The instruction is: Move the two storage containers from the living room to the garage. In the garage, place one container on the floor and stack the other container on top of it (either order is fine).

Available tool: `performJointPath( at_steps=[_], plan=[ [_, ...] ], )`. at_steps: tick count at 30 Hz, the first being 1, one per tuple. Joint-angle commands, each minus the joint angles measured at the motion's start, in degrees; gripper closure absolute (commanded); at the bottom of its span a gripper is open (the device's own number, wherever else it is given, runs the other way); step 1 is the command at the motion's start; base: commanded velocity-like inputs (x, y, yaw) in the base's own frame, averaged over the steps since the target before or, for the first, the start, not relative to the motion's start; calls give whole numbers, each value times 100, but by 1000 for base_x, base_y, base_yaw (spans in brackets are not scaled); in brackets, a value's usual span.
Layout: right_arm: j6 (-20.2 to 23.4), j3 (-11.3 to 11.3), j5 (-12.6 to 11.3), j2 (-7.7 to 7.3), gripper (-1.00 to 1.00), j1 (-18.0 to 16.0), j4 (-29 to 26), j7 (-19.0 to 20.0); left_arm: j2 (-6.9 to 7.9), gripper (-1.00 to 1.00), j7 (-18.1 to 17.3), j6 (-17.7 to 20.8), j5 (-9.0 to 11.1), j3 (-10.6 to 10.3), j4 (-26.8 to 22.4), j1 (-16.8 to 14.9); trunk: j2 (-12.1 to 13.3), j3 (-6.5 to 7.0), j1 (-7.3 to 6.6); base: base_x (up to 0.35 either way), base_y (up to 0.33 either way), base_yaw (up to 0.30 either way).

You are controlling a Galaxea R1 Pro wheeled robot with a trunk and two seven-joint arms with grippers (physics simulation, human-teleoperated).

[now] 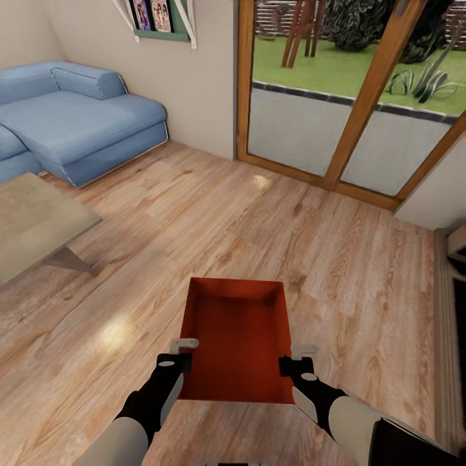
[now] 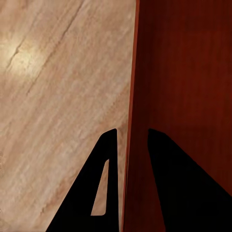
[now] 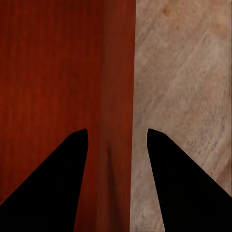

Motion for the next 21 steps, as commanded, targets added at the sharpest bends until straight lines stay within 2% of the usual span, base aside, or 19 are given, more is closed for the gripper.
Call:
performJointPath(
  at_steps=[1, 21],
  plan=[
    [-4, -110, 77, -4, 100, -5, -25, -10, 8, 100, 32, 46, -30, -15, 92, 2, 40, 16, -23, 0, 0, 0],
    [-4, -101, 80, -4, 100, -2, -25, -10, 8, 100, 36, 46, -28, -11, 93, 2, 842, 375, -462, 0, 0, 0]
  ],
)
